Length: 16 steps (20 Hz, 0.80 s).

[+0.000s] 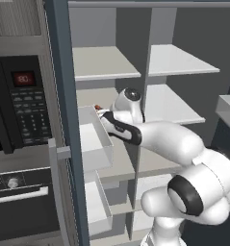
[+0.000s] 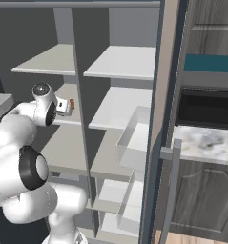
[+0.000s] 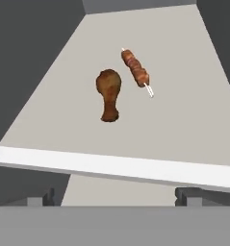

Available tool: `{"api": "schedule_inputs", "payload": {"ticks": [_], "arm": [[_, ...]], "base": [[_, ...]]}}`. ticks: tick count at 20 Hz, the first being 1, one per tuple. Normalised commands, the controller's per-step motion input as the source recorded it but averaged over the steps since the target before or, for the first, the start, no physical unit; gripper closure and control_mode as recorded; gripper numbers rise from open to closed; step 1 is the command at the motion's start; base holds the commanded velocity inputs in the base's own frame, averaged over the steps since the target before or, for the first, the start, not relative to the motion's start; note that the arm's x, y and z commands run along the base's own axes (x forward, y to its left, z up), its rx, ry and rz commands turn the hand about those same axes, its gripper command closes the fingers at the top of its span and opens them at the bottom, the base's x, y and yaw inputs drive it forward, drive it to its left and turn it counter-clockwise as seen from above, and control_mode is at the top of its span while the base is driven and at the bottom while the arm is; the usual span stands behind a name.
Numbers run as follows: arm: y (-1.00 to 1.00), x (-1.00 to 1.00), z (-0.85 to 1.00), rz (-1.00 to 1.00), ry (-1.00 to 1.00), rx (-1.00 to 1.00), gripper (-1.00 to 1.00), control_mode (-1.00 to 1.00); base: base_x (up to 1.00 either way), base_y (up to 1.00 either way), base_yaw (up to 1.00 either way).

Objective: Pick up the frozen chicken drumstick from the freezer, place it on any shelf in the fridge, and close the fridge and freezer doors when done.

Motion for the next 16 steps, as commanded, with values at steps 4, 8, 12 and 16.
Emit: {"api": "schedule_inputs", "payload": {"ticks": [4, 8, 12, 16], "arm": [[0.24, 0.54, -0.19, 0.00, 0.02, -0.05, -1.00, -1.00], [0.14, 0.54, -0.27, 0.00, 0.03, -0.03, -1.00, -1.00], [0.08, 0.54, -0.39, 0.00, 0.05, -0.03, -1.00, -1.00], [0.02, 0.50, -0.51, 0.00, 0.06, -0.01, -1.00, -1.00]], "base": [[0.00, 0.00, 0.00], [0.00, 0.00, 0.00], [0.00, 0.00, 0.00], [0.00, 0.00, 0.00]]}}
